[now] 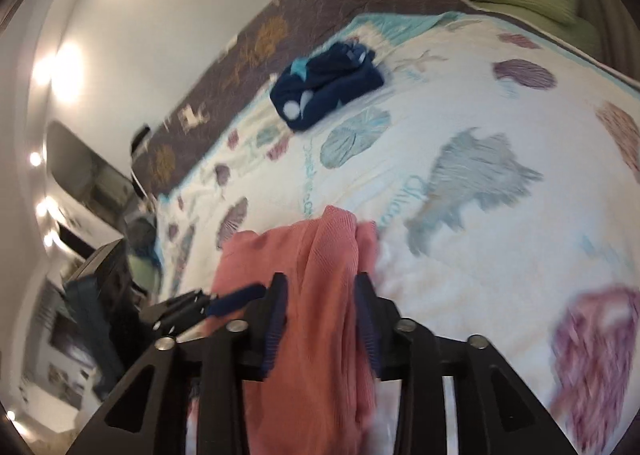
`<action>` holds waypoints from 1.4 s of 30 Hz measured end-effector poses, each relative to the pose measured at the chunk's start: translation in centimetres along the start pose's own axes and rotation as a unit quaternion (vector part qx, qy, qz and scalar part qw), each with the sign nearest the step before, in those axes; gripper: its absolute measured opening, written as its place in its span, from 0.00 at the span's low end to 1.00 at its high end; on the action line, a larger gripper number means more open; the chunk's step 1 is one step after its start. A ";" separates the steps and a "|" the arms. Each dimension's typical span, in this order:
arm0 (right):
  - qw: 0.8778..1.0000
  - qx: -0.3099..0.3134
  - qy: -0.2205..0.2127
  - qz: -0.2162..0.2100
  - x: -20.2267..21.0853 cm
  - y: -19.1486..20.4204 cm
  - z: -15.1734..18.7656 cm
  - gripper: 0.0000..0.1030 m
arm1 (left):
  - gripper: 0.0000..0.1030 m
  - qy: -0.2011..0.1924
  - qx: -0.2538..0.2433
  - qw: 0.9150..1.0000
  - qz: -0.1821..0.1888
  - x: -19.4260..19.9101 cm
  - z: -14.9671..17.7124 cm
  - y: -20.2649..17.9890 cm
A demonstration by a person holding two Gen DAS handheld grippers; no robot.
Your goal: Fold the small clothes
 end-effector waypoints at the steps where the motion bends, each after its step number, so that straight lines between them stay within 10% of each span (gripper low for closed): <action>1: 1.000 0.004 0.011 0.007 -1.1 0.1 -0.1 0.37 | 0.40 -0.002 0.003 1.000 0.001 0.0 0.0 0.1; 4: 0.999 -0.005 0.029 0.018 -4.0 -0.3 -0.2 0.06 | 0.40 -0.003 0.012 1.000 -0.004 -0.2 0.1 0.6; 7: 0.998 -0.037 -0.015 0.040 -3.3 -2.1 -1.1 0.03 | 0.41 -0.013 0.043 0.999 -0.020 -0.2 0.9 1.7; 10: 0.991 -0.085 -0.046 0.097 -1.6 -6.4 -2.3 0.05 | 0.41 -0.037 0.061 0.997 -0.026 0.5 1.8 2.2; 16: 1.000 -0.005 -0.017 0.000 1.6 -1.3 -0.6 0.16 | 0.41 -0.057 0.070 0.995 -0.041 2.3 1.6 1.8; 18: 0.999 0.034 0.020 -0.006 1.1 1.0 1.2 0.53 | 0.41 -0.059 0.065 0.995 -0.046 2.7 1.8 1.6; 20: 0.998 0.042 0.038 0.014 0.5 1.3 2.9 0.62 | 0.41 -0.052 0.065 0.995 -0.059 3.0 2.4 1.9; 22: 0.996 0.041 0.047 0.066 0.0 0.2 4.6 0.24 | 0.41 -0.051 0.076 0.994 -0.063 3.5 3.0 2.5; 24: 0.998 -0.020 0.032 0.047 0.7 -1.4 5.6 0.15 | 0.41 -0.056 0.091 0.992 -0.061 4.3 3.6 3.3; 34: 0.997 -0.056 -0.017 0.048 6.2 -2.9 5.8 0.24 | 0.50 -0.071 0.126 0.988 -0.057 9.2 6.8 4.1; 38: 0.999 -0.033 0.015 -0.026 7.4 -1.4 8.3 0.54 | 0.51 -0.041 0.151 0.988 0.004 10.1 10.2 2.8; 42: 0.999 -0.003 0.052 -0.004 6.6 -1.6 11.5 0.42 | 0.52 -0.037 0.188 0.981 0.030 10.3 13.0 2.5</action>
Point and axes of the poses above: each gripper's, at about its wrist camera, not at the fingertips, and x roughly against the way its jaws point, y to its left, z to its underside, the point moved 4 cm from there along -x, roughly the way its jaws point, and after that the axes turned 10 degrees about -y, right-handed, at the moved point
